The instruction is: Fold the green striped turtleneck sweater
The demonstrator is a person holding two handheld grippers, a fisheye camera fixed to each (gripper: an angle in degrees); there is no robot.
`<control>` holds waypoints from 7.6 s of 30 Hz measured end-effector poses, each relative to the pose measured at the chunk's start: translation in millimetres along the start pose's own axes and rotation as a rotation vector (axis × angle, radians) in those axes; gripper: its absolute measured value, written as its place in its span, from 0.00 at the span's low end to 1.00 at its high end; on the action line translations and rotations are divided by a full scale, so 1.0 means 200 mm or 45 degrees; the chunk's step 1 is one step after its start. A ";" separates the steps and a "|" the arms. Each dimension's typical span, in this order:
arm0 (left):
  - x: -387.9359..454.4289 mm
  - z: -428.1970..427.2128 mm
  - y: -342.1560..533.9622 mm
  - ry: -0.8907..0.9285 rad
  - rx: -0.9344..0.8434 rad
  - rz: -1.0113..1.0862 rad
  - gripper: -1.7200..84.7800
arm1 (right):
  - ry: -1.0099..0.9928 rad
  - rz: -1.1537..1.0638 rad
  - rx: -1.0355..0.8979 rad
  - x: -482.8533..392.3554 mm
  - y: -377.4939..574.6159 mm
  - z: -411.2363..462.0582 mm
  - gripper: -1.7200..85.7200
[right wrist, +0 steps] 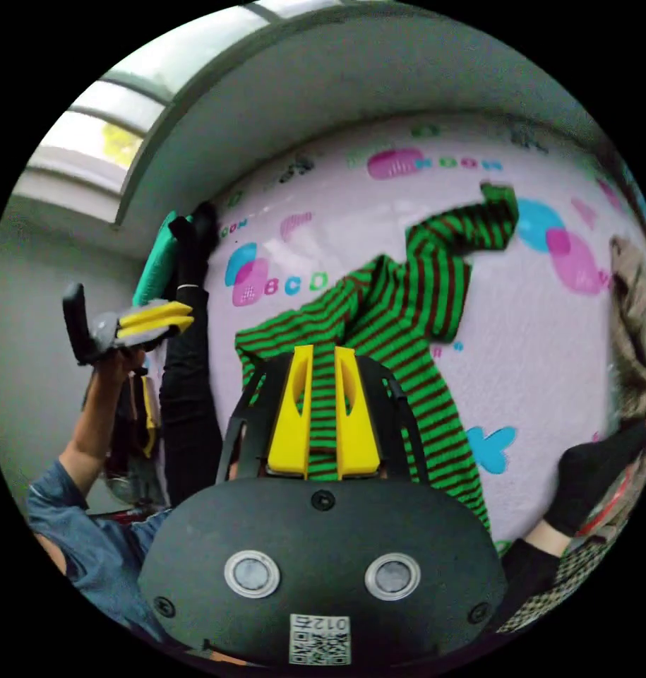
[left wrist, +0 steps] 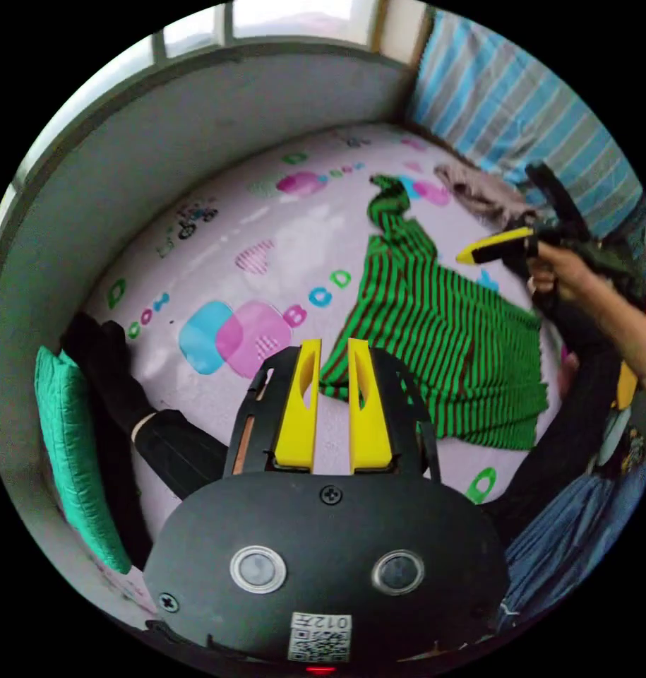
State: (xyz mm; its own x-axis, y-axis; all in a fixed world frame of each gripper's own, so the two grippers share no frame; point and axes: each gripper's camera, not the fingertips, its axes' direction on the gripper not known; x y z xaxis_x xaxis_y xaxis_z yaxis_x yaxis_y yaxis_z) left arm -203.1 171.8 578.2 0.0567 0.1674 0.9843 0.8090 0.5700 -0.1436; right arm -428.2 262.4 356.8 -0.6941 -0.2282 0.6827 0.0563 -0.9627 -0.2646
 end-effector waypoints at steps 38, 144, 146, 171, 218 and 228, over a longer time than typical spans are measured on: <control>-0.33 0.86 -0.11 -0.037 -0.318 -0.368 0.14 | 0.239 -0.358 -0.569 -0.35 -0.86 0.35 0.11; 0.11 -0.20 -0.46 -0.249 0.075 -0.342 0.03 | 0.708 -0.069 0.442 0.29 0.78 -1.10 0.04; 0.18 -0.02 -0.48 -0.128 0.051 -0.258 0.03 | 0.609 -0.085 0.344 0.34 0.76 -0.93 0.04; 0.71 1.07 -0.62 -0.051 -0.523 0.063 0.03 | 0.345 -0.082 -0.383 0.32 0.63 0.40 0.14; -0.78 0.91 -1.45 0.354 -0.096 0.098 0.04 | 0.072 -0.594 -0.224 0.13 -1.15 0.32 0.02; -0.95 0.93 -1.02 0.550 -0.345 -0.137 0.07 | -0.087 -0.401 -0.384 0.23 -0.95 0.16 0.09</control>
State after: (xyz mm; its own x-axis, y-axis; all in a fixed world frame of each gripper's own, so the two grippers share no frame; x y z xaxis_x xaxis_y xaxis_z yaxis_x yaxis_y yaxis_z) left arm -487.5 173.6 401.7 0.1551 -0.2605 0.9529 0.9428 0.3271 -0.0640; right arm -448.4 429.6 460.8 -0.5941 0.0509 0.8027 -0.3698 -0.9036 -0.2164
